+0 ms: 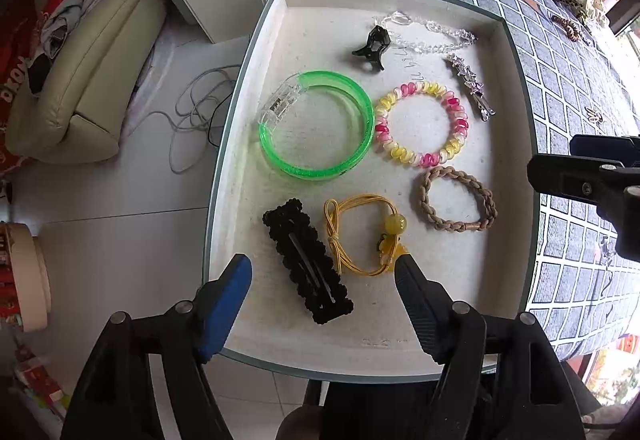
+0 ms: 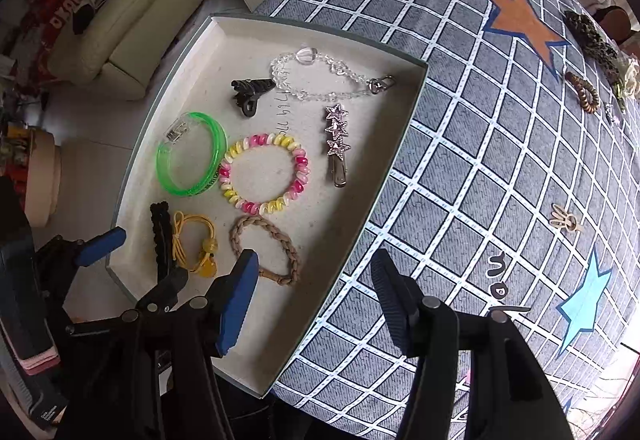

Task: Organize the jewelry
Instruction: 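Move both tools back over the bunny clip and silver charm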

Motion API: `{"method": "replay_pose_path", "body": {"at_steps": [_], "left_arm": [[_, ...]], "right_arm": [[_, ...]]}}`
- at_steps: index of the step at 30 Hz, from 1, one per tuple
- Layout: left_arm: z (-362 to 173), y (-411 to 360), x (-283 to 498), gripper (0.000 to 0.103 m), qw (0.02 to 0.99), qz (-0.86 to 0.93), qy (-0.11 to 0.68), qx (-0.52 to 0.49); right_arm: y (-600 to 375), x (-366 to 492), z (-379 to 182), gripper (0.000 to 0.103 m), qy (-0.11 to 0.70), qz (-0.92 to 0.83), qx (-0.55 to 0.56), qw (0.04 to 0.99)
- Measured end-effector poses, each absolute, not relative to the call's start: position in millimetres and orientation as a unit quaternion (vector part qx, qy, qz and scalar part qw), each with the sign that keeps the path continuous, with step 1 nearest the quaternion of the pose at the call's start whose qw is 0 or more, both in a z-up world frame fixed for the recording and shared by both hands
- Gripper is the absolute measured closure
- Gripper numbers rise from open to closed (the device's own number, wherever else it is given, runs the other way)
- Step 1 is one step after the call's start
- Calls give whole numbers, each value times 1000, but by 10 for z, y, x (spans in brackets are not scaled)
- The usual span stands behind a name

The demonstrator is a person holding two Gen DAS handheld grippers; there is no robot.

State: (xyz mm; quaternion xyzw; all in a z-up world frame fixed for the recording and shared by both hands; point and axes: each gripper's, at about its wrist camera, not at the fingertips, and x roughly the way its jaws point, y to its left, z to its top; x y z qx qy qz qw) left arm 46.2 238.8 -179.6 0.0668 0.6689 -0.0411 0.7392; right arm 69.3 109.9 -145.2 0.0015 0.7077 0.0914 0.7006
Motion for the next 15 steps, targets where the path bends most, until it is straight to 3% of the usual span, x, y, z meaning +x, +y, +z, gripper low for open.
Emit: {"method": "replay_pose_path", "body": {"at_steps": [5,8,15], "left_arm": [[-1687,2332,507,23,742,-51,664,72],[-1615,2257,520,0,747,-57,657,85],[-1405,1879,563,0,755,-115,632,130]], "right_arm": [[758,585,-1380,30,706,67,26,704],[497,456,-1328,27,706,46,45,706],[-80,67,-1200,17,700,-11,101,707]]}}
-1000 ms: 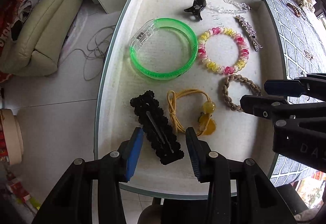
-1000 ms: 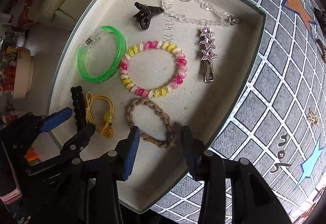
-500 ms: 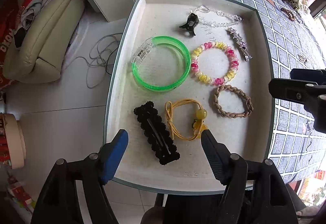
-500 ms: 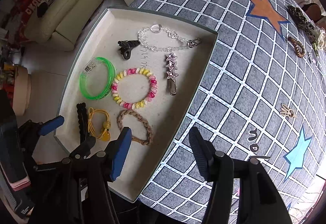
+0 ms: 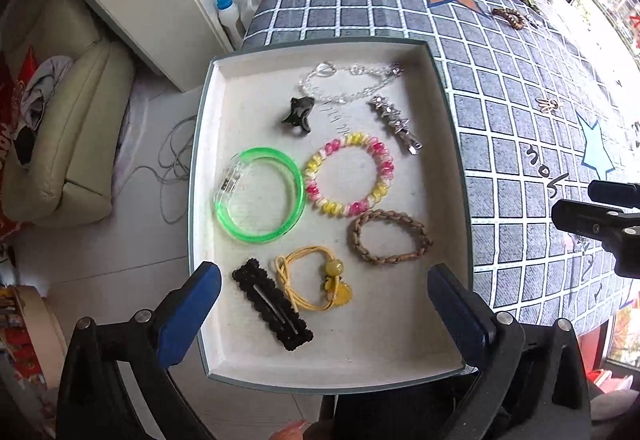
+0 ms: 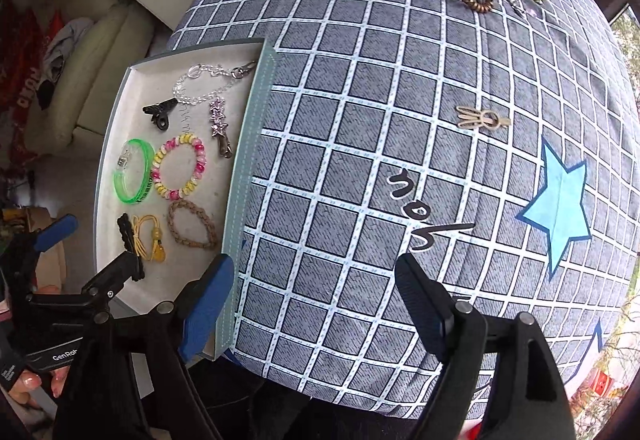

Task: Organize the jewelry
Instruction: 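Move both tools back over the bunny clip and silver charm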

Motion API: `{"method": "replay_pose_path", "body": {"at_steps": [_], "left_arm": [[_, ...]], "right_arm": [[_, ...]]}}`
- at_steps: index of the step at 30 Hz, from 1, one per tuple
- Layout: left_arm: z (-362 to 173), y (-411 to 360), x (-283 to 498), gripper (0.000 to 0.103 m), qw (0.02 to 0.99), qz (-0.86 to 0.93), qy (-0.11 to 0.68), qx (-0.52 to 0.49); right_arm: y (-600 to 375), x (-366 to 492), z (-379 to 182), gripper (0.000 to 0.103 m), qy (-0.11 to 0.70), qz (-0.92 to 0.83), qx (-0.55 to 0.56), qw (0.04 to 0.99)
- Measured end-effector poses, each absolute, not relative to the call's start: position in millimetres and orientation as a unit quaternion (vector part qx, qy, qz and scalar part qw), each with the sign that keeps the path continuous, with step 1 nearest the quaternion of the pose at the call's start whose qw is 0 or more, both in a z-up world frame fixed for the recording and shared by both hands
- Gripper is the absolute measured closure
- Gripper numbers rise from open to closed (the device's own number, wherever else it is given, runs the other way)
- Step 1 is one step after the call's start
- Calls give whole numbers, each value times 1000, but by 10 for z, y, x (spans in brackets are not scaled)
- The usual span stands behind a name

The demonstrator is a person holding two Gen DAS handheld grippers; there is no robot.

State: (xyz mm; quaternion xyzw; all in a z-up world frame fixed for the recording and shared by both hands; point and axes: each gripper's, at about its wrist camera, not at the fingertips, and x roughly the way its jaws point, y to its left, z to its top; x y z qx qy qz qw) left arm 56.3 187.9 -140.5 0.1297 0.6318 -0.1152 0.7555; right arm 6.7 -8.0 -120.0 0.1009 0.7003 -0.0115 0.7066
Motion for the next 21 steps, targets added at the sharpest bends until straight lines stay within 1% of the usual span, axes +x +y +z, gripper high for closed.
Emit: {"method": "replay_pose_path", "body": {"at_steps": [9,15,21], "left_arm": [[-1197,1237,589,0,757,-192,598,181],[-1263,814,535,0,738,-230,599,207],[-1365,353,491,0,718,-254,604,233]], "right_arm": [[-884,-753,-1156,17,695,-116,155,692],[-1253,-1249,-1187,17,696,-160,180,676],[-1324,-1404,-1263,17,701,-141,163,680]]}}
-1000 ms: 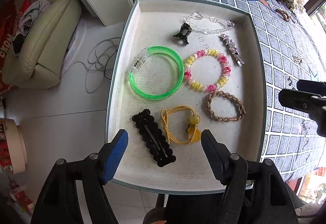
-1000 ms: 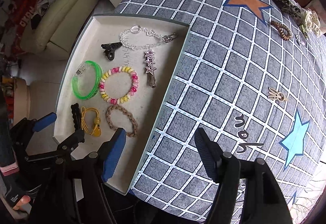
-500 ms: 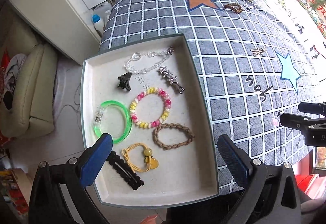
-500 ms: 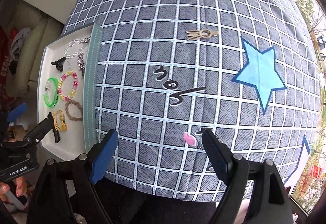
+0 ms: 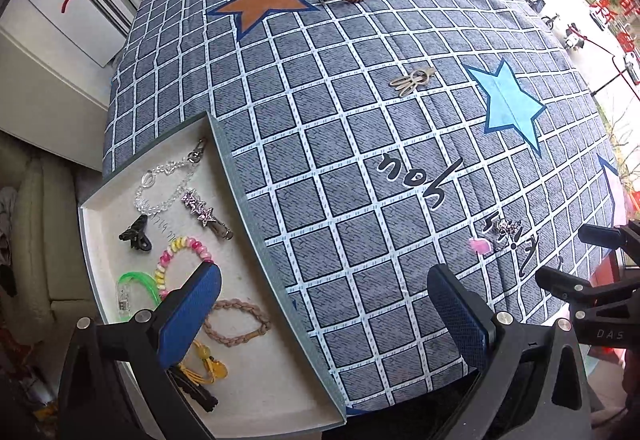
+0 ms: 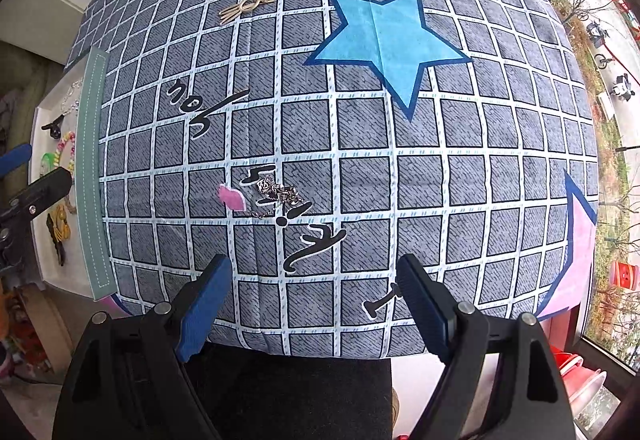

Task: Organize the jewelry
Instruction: 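Move both tools back over the bunny clip and silver charm, then grasp the beige bunny hair clip with the left tool while the right tool grasps the silver charm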

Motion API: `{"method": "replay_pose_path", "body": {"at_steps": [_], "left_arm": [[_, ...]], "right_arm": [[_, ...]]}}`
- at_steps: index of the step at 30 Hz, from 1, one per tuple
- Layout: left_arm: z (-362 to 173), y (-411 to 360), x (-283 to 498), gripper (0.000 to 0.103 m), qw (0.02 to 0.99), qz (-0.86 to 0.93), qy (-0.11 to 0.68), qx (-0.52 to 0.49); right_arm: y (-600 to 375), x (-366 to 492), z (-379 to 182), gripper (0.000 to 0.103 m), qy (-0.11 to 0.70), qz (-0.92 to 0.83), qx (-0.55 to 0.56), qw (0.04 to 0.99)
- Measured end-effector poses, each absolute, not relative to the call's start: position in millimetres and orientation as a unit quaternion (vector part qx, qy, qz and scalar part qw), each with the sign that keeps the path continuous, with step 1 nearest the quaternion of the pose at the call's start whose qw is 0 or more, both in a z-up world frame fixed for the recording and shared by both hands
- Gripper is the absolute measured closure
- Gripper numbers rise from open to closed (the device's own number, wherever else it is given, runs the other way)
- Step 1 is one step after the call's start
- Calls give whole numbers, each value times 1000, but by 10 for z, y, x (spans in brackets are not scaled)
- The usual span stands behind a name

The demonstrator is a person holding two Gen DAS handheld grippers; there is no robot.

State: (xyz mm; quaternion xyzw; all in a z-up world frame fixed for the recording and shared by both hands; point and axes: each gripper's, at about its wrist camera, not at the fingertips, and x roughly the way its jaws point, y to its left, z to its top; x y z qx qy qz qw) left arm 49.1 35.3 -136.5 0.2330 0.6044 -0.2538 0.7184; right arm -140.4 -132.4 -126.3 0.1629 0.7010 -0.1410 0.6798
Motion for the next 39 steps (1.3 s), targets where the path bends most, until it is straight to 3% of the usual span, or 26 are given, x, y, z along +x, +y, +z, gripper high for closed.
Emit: {"method": "replay_pose_path", "body": {"at_steps": [12,17,20,23,27,29,34,37,38,39], "left_arm": [[-1610,-485,835,0,714,-265,605,230],[-1736,-749,1026,0,721,-266,601,220],[-1836,-900,1116,5,720,-265,601,222],[-1929,-1037,1171,20,719,-270,599,229],[-2027,-1189,1194,20,715,-281,591,244],[-2069,-1260,1180,31,711,-288,589,254],[-2065,-1365,1161,40,707,-308,585,253],[-2037,-1459,1135,63,703,-323,581,252],[-2025,-1490,1113,74,702,-326,579,256],[-2015,-1508,1101,78,701,-329,578,257]], "right_arm": [[-1020,-1037,-1592,17,692,-82,98,711],[-945,-873,-1788,26,679,-83,90,724],[-897,-817,-1875,28,674,-74,78,731],[-735,-732,-2012,31,674,-66,58,734],[-587,-727,-2113,39,675,-62,48,734],[-543,-708,-2132,39,672,-66,41,736],[-504,-691,-2189,46,668,-72,30,740],[-537,-684,-2175,64,665,-72,30,743],[-523,-673,-2183,76,664,-72,30,743],[-531,-645,-2165,82,664,-73,29,743]]}}
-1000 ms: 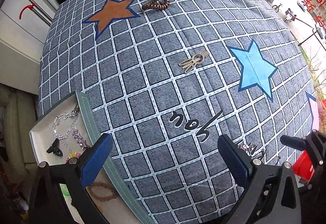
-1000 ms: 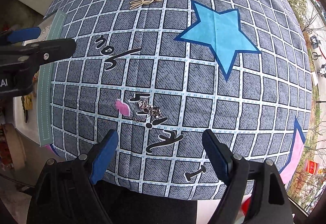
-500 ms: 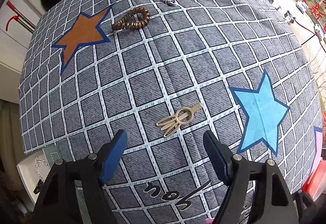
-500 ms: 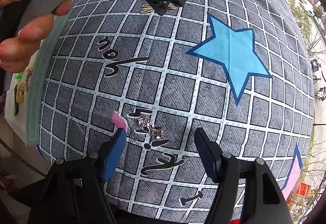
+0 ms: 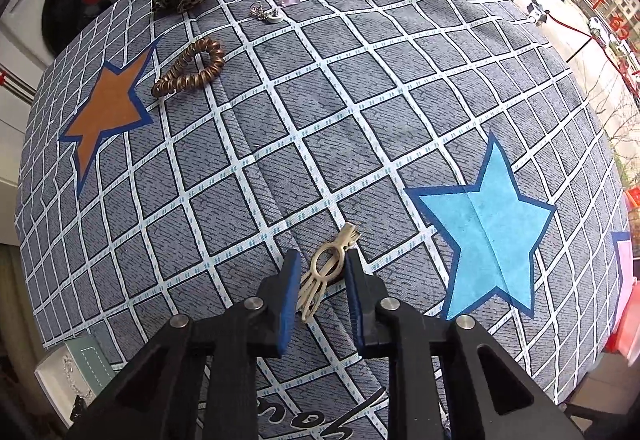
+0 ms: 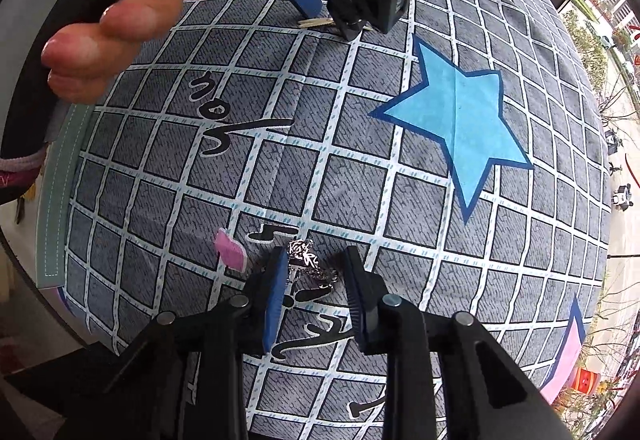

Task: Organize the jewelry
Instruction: 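Grasp the beige bunny hair clip with the left tool while the right tool grasps the silver charm, then carry the bunny clip and silver charm into the tray while both tools open to release them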

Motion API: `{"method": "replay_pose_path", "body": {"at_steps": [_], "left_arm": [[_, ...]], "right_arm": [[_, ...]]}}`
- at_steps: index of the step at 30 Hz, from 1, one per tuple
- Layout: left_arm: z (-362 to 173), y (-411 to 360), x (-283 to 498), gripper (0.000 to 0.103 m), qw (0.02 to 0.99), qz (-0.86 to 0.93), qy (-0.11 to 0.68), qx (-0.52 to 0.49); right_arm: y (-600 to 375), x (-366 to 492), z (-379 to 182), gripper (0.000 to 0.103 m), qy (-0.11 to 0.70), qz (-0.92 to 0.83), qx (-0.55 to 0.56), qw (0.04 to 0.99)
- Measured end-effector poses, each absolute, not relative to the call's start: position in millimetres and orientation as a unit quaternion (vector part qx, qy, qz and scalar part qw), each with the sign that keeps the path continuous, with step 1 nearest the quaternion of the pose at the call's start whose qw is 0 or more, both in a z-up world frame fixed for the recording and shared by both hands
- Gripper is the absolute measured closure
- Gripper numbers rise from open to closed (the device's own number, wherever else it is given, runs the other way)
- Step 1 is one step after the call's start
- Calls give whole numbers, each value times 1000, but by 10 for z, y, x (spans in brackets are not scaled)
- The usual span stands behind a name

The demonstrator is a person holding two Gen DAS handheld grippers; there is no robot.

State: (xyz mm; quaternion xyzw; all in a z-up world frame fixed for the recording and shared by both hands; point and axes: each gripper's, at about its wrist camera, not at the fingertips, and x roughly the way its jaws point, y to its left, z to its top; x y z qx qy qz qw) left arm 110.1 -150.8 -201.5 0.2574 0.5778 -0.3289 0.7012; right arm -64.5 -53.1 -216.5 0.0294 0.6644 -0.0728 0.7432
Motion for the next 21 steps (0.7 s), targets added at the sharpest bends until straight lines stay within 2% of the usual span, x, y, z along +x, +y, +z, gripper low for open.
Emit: {"method": "replay_pose_path", "body": {"at_steps": [1,3,15,21], "left_arm": [[-2010,-1531,1094,82,699,-332,579,255],[-1992,-1590,1086,93,695,-334,588,245],[-1716,-1145,1022,93,699,-340,598,196],[-1552,-746,957,93,705,-333,601,174]], "right_arm": [[-536,-625,-2167,90,665,-73,32,743],[-571,-619,-2146,90,665,-75,42,742],[-1054,-623,-2094,90,655,-98,167,730],[-1327,-574,-1919,90,646,-102,192,732]]}}
